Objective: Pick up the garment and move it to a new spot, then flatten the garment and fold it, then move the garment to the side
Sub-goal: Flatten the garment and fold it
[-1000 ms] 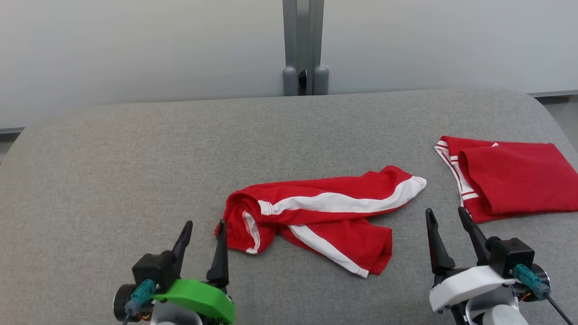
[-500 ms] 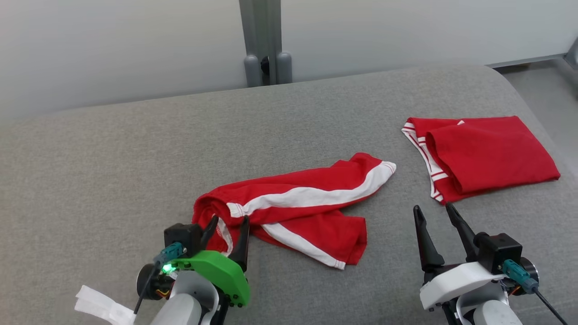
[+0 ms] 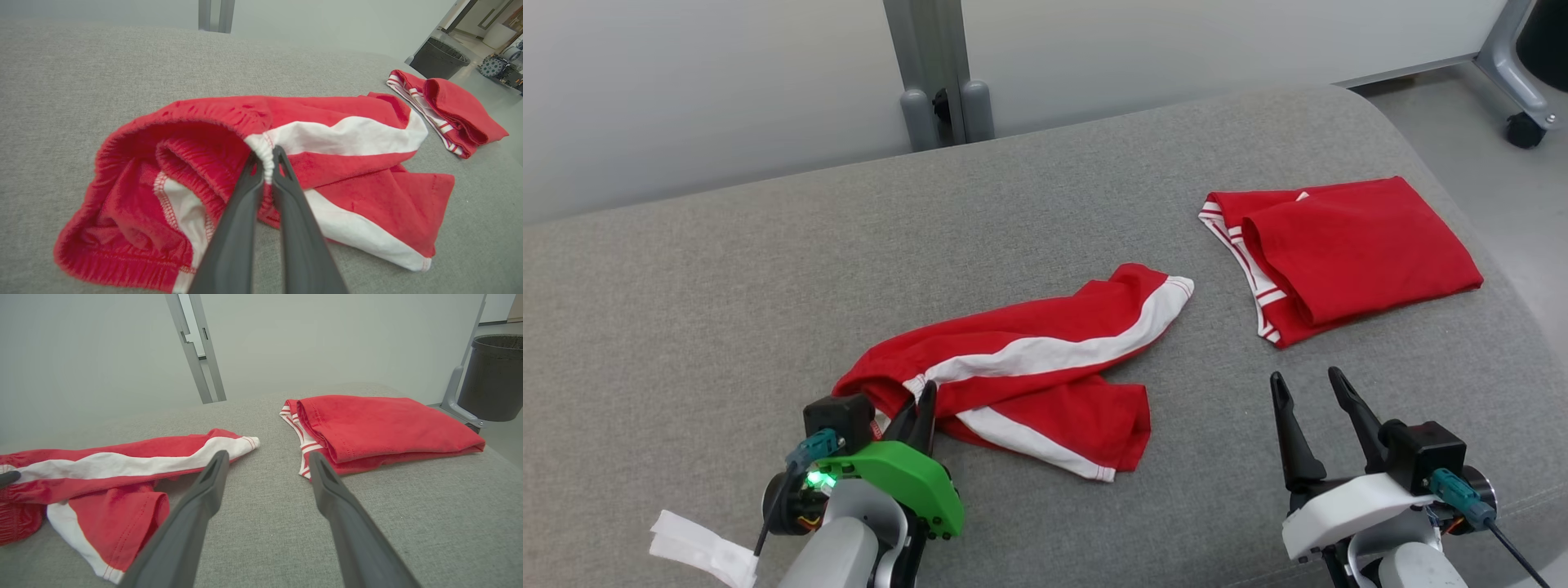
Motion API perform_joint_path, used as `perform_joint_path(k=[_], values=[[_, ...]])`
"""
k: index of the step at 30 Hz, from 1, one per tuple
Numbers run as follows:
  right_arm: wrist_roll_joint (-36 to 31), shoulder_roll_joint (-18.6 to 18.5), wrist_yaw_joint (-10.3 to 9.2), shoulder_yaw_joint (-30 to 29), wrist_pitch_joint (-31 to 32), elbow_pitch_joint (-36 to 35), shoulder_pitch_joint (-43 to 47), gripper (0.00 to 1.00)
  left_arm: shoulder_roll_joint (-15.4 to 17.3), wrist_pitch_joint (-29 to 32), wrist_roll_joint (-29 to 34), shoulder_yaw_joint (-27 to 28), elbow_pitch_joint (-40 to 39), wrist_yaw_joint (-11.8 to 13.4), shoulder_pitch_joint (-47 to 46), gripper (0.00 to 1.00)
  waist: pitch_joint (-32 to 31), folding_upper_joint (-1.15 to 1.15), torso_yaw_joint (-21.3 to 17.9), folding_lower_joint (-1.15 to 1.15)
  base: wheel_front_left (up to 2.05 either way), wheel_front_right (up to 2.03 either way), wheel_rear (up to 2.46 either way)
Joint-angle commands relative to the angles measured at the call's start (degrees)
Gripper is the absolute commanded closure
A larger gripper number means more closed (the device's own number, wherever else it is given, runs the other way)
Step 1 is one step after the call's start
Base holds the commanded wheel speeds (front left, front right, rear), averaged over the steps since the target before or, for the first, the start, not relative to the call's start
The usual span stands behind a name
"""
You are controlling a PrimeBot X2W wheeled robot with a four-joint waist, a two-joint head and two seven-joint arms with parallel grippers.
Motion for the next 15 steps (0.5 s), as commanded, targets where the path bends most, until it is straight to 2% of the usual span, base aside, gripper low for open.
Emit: perform_joint_path(k=[1, 8, 12, 15], values=[[-0.2, -0.1, -0.09, -0.1, -0.4, 0.1, 0.1, 0.0, -0.2, -0.5, -0.6, -0.2, 0.2, -0.4, -1.1, 1.0, -0.4, 0.0, 0.3, 0.0, 0.0, 0.0, 0.0], [-0.4, -0.1, -0.09, -0.8, -0.4, 0.0, 1.4, 0.0, -0.1, -2.7, 0.2, -1.3, -2.5, -0.8, -2.3, 1.0, -2.2, 0.0, 3.3, 0.0, 0.0, 0.0, 0.0], [-0.5, -0.1, -0.09, -1.4, -0.5, 0.1, 1.7, 0.0, 2.1, -1.9, 0.8, -1.8, -6.6, -1.0, -1.3, 1.0, -3.3, 0.0, 5.9, 0.0, 0.0, 0.0, 0.0], [-0.3, -0.1, -0.09, -1.7, -0.5, 0.2, 1.9, 0.0, 3.7, 0.4, -0.7, -1.8, -11.0, -2.4, 1.1, 1.0, -3.7, 0.0, 7.8, 0.0, 0.0, 0.0, 0.0]])
